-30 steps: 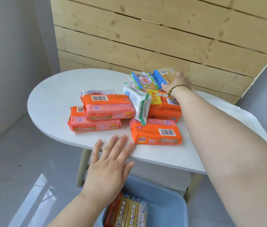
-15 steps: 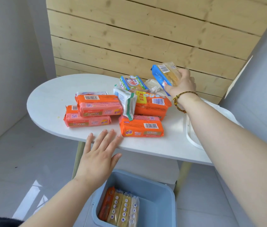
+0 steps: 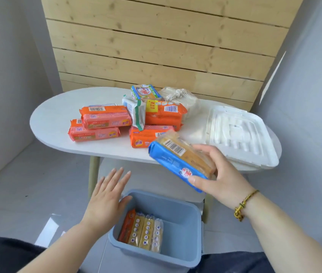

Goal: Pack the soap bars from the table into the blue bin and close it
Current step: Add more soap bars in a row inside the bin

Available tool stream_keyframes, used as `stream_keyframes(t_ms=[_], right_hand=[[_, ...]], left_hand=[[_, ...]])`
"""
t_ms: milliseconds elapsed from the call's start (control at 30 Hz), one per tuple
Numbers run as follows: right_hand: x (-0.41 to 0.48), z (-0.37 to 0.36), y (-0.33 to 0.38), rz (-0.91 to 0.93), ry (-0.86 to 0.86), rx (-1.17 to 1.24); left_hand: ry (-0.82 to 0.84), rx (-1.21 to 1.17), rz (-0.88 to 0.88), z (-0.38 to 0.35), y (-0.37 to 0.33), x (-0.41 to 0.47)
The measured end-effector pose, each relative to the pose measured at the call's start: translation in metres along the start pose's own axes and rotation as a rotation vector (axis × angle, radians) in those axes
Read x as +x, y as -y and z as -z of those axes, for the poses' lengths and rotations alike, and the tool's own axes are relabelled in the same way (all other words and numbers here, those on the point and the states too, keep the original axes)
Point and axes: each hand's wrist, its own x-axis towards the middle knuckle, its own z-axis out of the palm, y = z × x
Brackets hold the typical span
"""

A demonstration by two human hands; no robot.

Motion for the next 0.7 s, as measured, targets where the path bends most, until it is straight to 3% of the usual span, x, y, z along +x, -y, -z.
stream_keyframes(t_ms=[167,300,467,700], right_hand=[[-0.009,-0.042,-0.051,-0.305,0.177,0.040],[0.002,-0.084,-0.100,-0.589,0.214,0.060],[0.019,-0.119,-0.159,-0.944,0.110,0.112],[0.026,-0.149,-0.217,-1.136,0.066,0.194]], left_hand=[[0.278,-0.021,0.160,-0.038,0.015,-0.002],[0.443,-0.033,0.255,-0.058,0.030,0.001],[0.519,-0.069,0.347,-0.083,0.033,0.006],[0.591,-0.064,0.429,-0.116,0.044,0.003]])
